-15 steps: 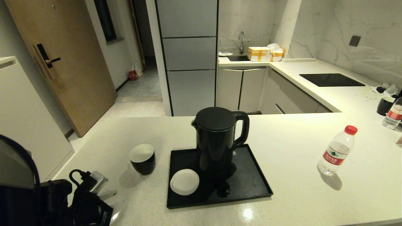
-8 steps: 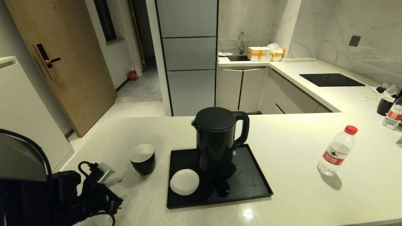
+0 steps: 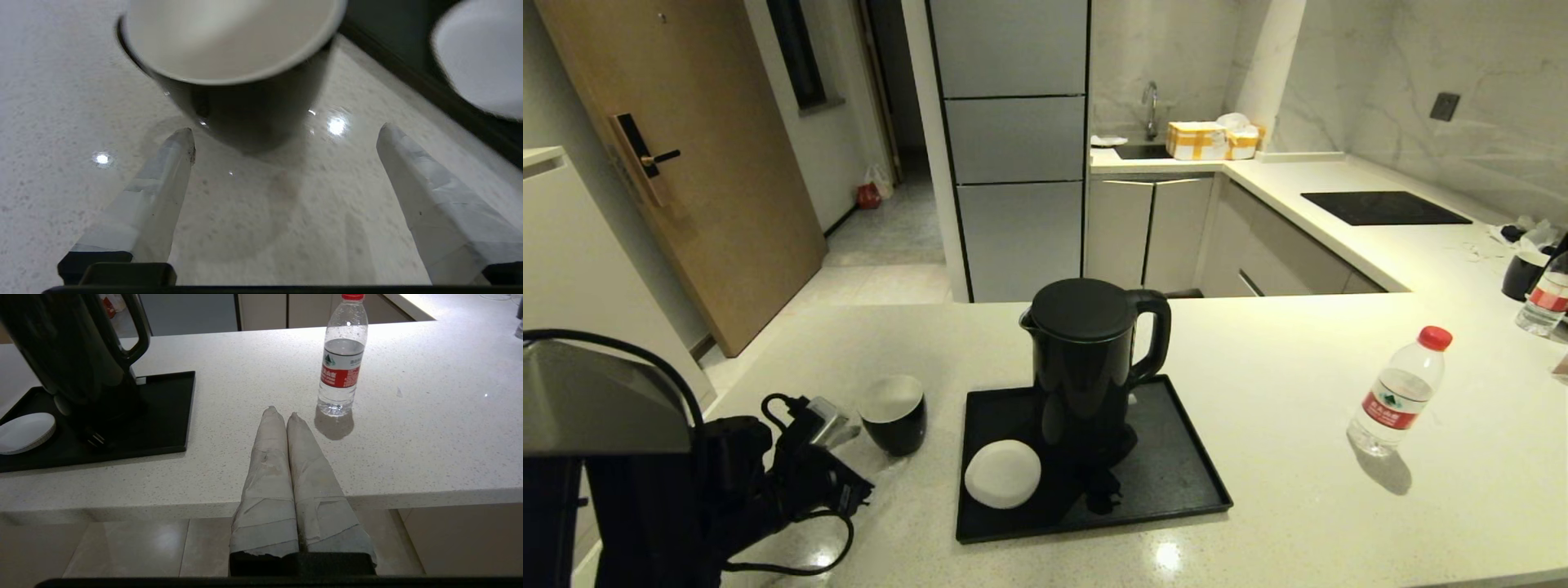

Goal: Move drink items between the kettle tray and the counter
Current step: Return the tea cup to its original position

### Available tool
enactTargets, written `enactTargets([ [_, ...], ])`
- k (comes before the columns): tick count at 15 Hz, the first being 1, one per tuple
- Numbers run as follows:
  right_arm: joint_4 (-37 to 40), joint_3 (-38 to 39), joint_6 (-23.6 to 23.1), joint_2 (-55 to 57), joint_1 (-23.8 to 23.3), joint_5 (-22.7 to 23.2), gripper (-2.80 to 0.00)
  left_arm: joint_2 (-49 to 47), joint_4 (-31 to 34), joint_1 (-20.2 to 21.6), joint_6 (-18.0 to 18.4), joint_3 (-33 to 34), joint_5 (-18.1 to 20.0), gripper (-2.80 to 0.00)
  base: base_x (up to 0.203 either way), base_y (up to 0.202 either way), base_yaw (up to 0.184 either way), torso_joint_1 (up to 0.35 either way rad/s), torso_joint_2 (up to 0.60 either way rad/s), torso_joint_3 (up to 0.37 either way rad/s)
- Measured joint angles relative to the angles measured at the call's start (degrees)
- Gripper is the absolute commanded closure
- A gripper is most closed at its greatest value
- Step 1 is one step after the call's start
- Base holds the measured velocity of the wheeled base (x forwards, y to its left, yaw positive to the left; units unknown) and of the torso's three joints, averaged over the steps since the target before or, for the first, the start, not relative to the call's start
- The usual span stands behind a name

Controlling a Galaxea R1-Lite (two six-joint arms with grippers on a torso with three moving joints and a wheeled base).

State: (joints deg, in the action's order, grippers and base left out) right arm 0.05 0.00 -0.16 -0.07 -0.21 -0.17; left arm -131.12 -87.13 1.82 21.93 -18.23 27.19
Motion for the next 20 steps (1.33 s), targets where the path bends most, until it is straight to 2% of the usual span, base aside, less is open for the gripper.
enactTargets([
  [2, 0.00, 0.00, 0.00, 0.00, 0.05, -0.01, 0.00, -0.27, -0.02, -0.82, -1.75, -1.30, -1.33, -2.80, 0.000, 0.000, 0.000, 0.000, 0.00, 0.000],
  [4, -0.05, 0.00, 0.00, 0.00, 0.04, -0.01, 0.00, -0.40, -0.03, -2.93, -3.95, -2.13, -6.71, -2.80, 0.000, 0.000, 0.000, 0.000, 0.00, 0.000],
  [8, -0.05, 0.00, 0.02, 0.00, 0.02, -0.01, 0.00, -0.55, -0.02, -4.49, -4.21, -2.27, -9.09, -2.80, 0.000, 0.000, 0.000, 0.000, 0.00, 0.000],
  [10, -0.05, 0.00, 0.00, 0.00, 0.02, -0.01, 0.00, -0.55, -0.02, -5.23, -5.32, -2.11, -12.43, -2.80, 0.000, 0.000, 0.000, 0.000, 0.00, 0.000],
  [20, -0.02, 0.00, 0.00, 0.00, -0.01, -0.01, 0.00, -1.90, -0.08, -6.53, -5.44, -5.60, -13.02, -2.80, 0.000, 0.000, 0.000, 0.000, 0.00, 0.000],
])
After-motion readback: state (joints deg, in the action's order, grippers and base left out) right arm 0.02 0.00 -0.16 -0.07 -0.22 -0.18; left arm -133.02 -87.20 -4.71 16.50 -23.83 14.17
